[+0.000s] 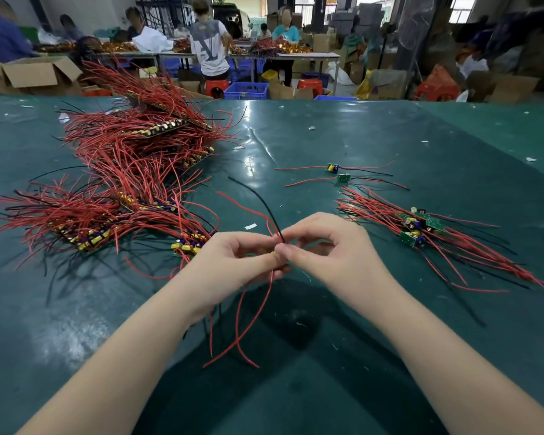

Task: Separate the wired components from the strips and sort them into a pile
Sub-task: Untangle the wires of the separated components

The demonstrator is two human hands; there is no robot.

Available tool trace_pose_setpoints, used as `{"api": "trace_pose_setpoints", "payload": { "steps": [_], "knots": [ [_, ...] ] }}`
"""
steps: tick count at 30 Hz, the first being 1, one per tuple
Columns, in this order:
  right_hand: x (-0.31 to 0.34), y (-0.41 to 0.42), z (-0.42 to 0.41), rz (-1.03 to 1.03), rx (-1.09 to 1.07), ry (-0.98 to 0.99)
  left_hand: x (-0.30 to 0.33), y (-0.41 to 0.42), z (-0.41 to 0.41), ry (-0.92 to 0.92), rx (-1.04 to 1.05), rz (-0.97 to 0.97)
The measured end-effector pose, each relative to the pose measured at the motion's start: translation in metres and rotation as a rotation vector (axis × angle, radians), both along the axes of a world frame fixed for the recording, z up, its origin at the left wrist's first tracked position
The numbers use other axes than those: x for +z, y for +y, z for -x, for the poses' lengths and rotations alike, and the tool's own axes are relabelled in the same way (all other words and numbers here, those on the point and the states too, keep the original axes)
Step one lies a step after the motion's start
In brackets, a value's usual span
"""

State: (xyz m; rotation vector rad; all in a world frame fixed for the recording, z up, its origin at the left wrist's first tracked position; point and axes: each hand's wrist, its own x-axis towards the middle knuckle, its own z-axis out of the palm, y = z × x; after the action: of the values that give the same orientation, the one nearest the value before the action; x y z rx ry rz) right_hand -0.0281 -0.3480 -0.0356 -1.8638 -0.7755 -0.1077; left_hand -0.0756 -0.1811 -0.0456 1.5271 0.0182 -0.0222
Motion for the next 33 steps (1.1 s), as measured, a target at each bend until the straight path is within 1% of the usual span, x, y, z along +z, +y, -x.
{"api": "trace_pose_setpoints", "payload": {
  "steps": [4,7,11,14,17,20,22,28,33],
  "knots": [
    [-0.0033,0.0014,-0.0002,0.011,-0.019,-0.059,-0.0007,-0.0014,-0.0004,-0.02,0.024,-0.04],
    [-0.0027,-0.0003,-0.0022,0.014,-0.021,-0.013,-0.0017,-0.0009,-0.001,-0.002,0.072,-0.03],
    [-0.0012,-0.0005,-0.0034,0.013,-0.032,0.038,-0.0016,-0.0023,-0.0008,-0.009,0.058,-0.007],
    [-0.0005,0.0005,-0.0051,-0.09,-0.039,0.165,-0.0003,-0.0022,-0.0002,-0.037,0.031,0.029],
    [-0.0036,0.0017,-0.0056,-0.212,-0.026,0.316,-0.0002,-0.0018,-0.0007,-0.062,0.029,-0.01],
    [-0.0047,0.0039,-0.0038,-0.367,0.009,0.499,-0.0007,-0.0022,-0.0022,-0.093,0.094,-0.019],
    [-0.0034,0.0042,-0.0037,-0.444,0.026,0.582,-0.0005,-0.0044,-0.0029,-0.136,0.118,-0.026],
    [-0.0016,0.0048,-0.0032,-0.494,0.023,0.632,0.0001,-0.0061,-0.0015,-0.23,0.09,-0.085],
    [-0.0017,0.0047,-0.0041,-0.582,0.072,0.74,0.0008,-0.0087,-0.0011,-0.256,0.071,-0.073]
  ]
}}
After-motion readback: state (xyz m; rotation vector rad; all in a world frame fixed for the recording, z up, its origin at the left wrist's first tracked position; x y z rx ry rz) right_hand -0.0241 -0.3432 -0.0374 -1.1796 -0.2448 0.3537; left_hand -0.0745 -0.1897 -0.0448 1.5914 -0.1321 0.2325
